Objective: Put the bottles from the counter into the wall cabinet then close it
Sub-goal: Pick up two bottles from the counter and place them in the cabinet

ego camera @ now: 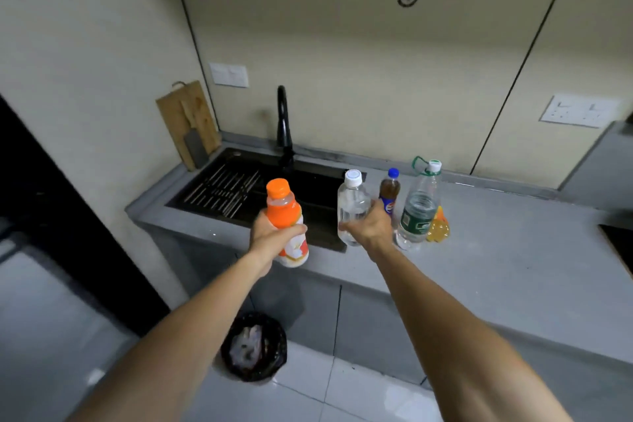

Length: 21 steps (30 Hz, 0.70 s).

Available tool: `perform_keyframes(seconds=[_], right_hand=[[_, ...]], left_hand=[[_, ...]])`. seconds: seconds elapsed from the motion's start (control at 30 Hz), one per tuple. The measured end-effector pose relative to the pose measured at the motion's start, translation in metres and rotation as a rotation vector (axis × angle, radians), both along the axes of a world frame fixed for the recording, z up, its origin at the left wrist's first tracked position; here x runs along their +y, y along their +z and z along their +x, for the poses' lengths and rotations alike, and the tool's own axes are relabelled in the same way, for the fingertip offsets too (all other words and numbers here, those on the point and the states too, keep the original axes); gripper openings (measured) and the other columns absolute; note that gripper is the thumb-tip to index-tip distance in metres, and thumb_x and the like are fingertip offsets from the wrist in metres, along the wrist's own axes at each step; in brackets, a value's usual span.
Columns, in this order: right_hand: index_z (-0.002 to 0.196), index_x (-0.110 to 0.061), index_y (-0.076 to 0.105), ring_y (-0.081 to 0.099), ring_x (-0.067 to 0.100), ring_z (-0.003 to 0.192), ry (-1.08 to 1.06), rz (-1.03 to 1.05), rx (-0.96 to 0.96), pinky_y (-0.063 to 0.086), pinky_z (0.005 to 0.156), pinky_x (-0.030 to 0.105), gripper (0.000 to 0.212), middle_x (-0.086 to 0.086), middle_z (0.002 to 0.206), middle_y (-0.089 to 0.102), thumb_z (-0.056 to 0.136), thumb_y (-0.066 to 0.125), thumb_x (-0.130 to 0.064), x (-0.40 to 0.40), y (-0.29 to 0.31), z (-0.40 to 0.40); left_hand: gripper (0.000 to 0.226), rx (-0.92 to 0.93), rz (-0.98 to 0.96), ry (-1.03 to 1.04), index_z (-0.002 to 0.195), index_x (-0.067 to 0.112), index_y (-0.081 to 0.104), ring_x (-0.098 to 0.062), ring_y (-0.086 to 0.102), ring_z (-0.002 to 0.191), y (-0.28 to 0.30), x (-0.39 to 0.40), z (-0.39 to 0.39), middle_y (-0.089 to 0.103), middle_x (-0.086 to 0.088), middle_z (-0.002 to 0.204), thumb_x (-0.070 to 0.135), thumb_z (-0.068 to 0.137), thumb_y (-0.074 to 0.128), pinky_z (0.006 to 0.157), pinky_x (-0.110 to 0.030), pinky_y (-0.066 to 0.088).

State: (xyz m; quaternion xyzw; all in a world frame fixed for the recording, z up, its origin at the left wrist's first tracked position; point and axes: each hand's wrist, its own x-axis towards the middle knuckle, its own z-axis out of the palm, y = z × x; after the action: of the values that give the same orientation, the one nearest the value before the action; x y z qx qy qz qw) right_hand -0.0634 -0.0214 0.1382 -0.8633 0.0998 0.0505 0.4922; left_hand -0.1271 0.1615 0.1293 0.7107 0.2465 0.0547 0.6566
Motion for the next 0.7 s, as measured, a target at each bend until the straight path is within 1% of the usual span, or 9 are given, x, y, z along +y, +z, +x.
perform_keyframes(seconds=[0.07,0.13,0.23,0.33,0.4,0.43,0.53,0.63,0.7], right_hand=[[0.126,-0.014,0.046,0.062,0.032,0.111,0.071,-0.003,-0.045,0.053,0.095,0.047,0.075,0.010,0.120,0.064,0.065,0.088,-0.021,0.038,0.022,-0.012],[0.127,-0.013,0.047,0.062,0.031,0.111,0.127,0.000,-0.093,0.053,0.093,0.044,0.075,0.009,0.121,0.064,0.065,0.088,-0.021,0.075,0.044,-0.023],[0.126,-0.012,0.052,0.064,0.028,0.108,0.187,0.070,-0.151,0.054,0.091,0.040,0.074,0.008,0.119,0.065,0.063,0.089,-0.021,0.127,0.076,-0.036],[0.117,-0.014,0.060,0.068,0.025,0.100,0.236,0.142,-0.211,0.056,0.088,0.039,0.065,0.006,0.112,0.070,0.059,0.089,-0.023,0.172,0.108,-0.042],[0.112,-0.016,0.063,0.069,0.021,0.091,0.290,0.200,-0.245,0.057,0.081,0.032,0.058,0.004,0.104,0.072,0.060,0.090,-0.017,0.198,0.131,-0.043],[0.113,-0.015,0.064,0.069,0.020,0.089,0.324,0.232,-0.260,0.056,0.078,0.030,0.057,0.003,0.100,0.072,0.062,0.089,-0.016,0.209,0.143,-0.042],[0.117,-0.016,0.064,0.070,0.020,0.092,0.423,0.262,-0.342,0.057,0.081,0.031,0.057,0.001,0.100,0.072,0.066,0.087,-0.019,0.237,0.176,-0.037],[0.119,-0.020,0.063,0.069,0.018,0.094,0.495,0.277,-0.461,0.058,0.086,0.034,0.058,0.000,0.106,0.072,0.066,0.087,-0.024,0.258,0.208,-0.024],[0.113,-0.023,0.063,0.068,0.014,0.088,0.527,0.289,-0.533,0.057,0.079,0.029,0.051,-0.003,0.100,0.070,0.068,0.086,-0.023,0.270,0.231,-0.011]], left_hand=[[0.060,-0.025,0.051,0.053,0.116,0.018,0.058,-0.020,0.066,0.093,0.017,0.038,-0.018,0.068,-0.002,0.105,0.019,0.065,0.090,0.087,-0.040,0.054],[0.062,-0.052,0.088,0.103,0.114,0.020,0.061,-0.021,0.069,0.092,0.036,0.075,-0.032,0.071,-0.004,0.105,0.026,0.061,0.091,0.087,-0.043,0.056],[0.057,-0.126,0.114,0.175,0.112,0.022,0.062,-0.022,0.069,0.089,0.069,0.122,-0.049,0.071,-0.003,0.101,0.028,0.064,0.091,0.083,-0.038,0.055],[0.050,-0.212,0.118,0.258,0.108,0.025,0.063,-0.021,0.069,0.085,0.106,0.161,-0.058,0.071,-0.002,0.097,0.029,0.066,0.089,0.079,-0.036,0.055],[0.047,-0.283,0.116,0.308,0.108,0.024,0.063,-0.023,0.071,0.085,0.131,0.185,-0.058,0.072,-0.004,0.098,0.028,0.068,0.088,0.081,-0.039,0.058],[0.046,-0.318,0.113,0.326,0.108,0.023,0.064,-0.025,0.071,0.086,0.144,0.196,-0.057,0.072,-0.005,0.099,0.026,0.069,0.087,0.082,-0.040,0.058],[0.042,-0.405,0.097,0.369,0.105,0.023,0.064,-0.027,0.072,0.083,0.180,0.224,-0.049,0.073,-0.007,0.096,0.030,0.069,0.086,0.081,-0.043,0.059],[0.035,-0.471,0.131,0.375,0.100,0.022,0.063,-0.026,0.072,0.079,0.214,0.244,-0.037,0.073,-0.010,0.094,0.029,0.072,0.083,0.077,-0.040,0.060],[0.031,-0.508,0.174,0.365,0.098,0.024,0.062,-0.025,0.071,0.078,0.237,0.256,-0.024,0.072,-0.009,0.092,0.027,0.075,0.082,0.074,-0.036,0.058]])
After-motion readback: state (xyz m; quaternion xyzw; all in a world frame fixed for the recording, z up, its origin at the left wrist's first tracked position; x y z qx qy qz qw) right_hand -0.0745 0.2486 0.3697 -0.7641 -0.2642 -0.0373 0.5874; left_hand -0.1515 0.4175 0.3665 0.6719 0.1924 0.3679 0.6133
